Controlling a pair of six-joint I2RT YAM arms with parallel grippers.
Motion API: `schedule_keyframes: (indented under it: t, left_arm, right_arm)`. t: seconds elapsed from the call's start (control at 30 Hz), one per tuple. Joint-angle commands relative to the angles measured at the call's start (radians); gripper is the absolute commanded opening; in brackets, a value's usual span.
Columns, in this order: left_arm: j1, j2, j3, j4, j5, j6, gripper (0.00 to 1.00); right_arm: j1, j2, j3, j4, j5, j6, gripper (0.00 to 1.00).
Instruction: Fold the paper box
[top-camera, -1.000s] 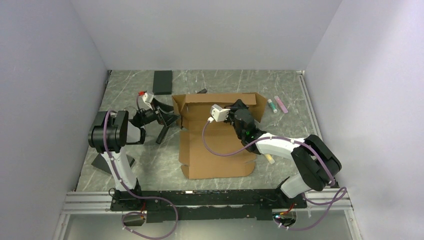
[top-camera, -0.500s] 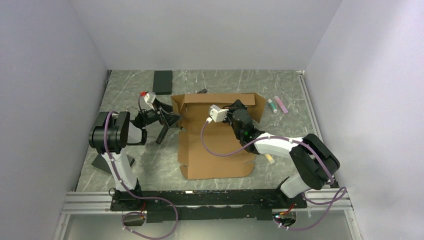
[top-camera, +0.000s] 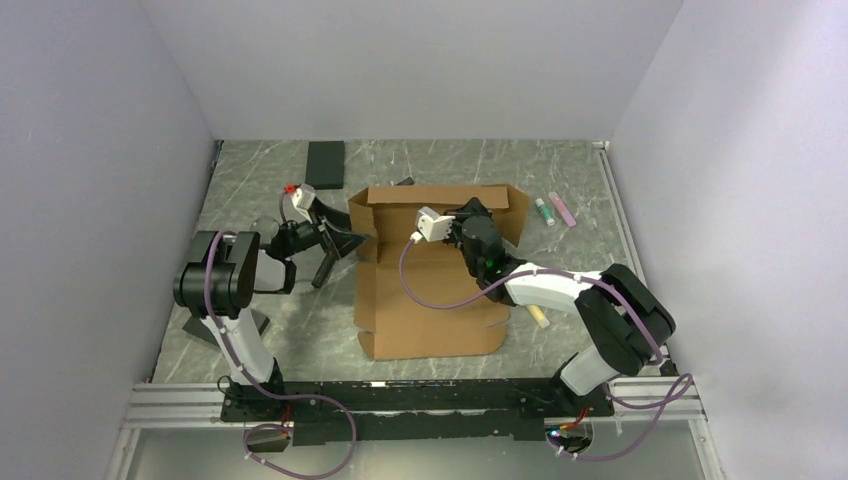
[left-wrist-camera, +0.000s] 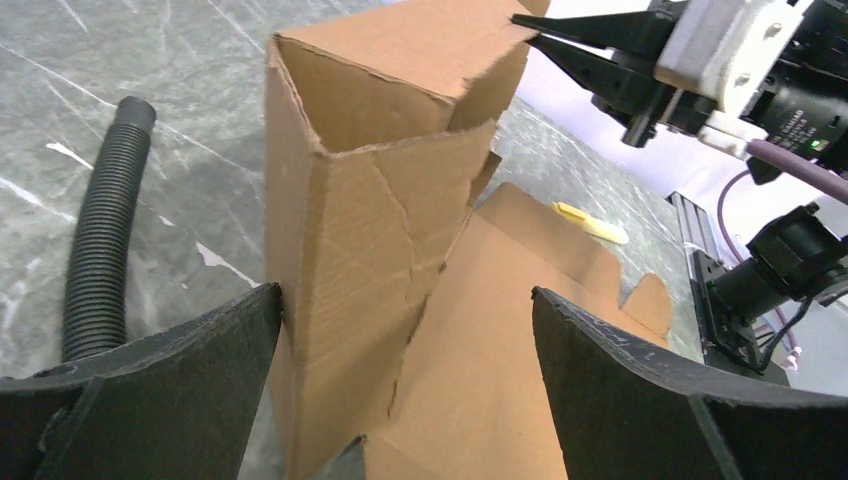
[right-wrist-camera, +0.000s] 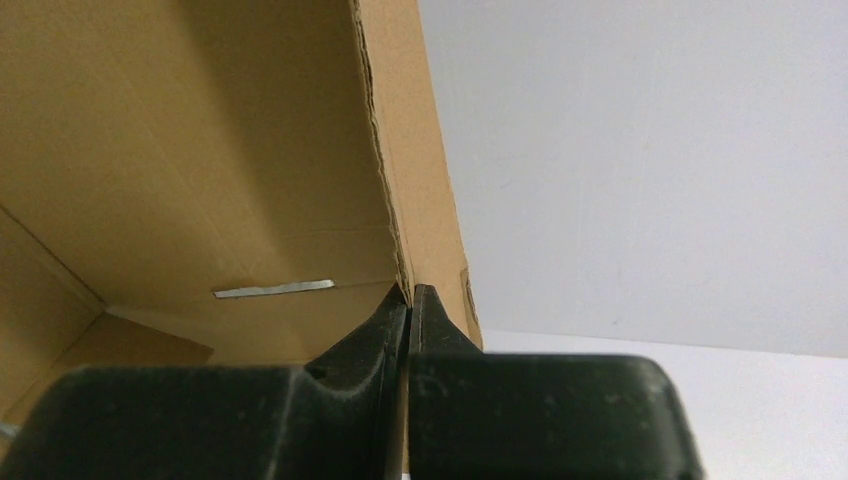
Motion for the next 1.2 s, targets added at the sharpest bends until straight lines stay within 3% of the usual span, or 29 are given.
schedule_keyframes:
  t: [0.0,0.2,0.47,0.8,1.17]
  left_arm:
    - [-0.009,-0.061,-0.041,0.069,0.015,-0.006,1.0]
    - [-0.023,-0.071,-0.05,0.051,-0.03,-0.012,0.95]
    - [-0.034,-0.156,-0.082,-0.101,-0.12,0.073,0.93]
    - [-0.137,-0.355,-0.046,-0.64,-0.291,0.364,0.94]
    - [-0.215,-0.386,-0.043,-0.709,-0.514,0.429,0.84]
  right_arm:
    - [0.012,0.028,0.029,-0.066,0.002,0.056,0.0]
    - [0.014,0.029,0.031,-0.08,0.004,0.071,0.0]
    - [0.022,0.029,0.035,-0.1,-0.001,0.087,0.0]
    - [0.039,0.036,0.045,-0.113,0.0,0.097,0.0]
    - [0.044,0.027,0.053,-0.135,-0.003,0.117,0.0]
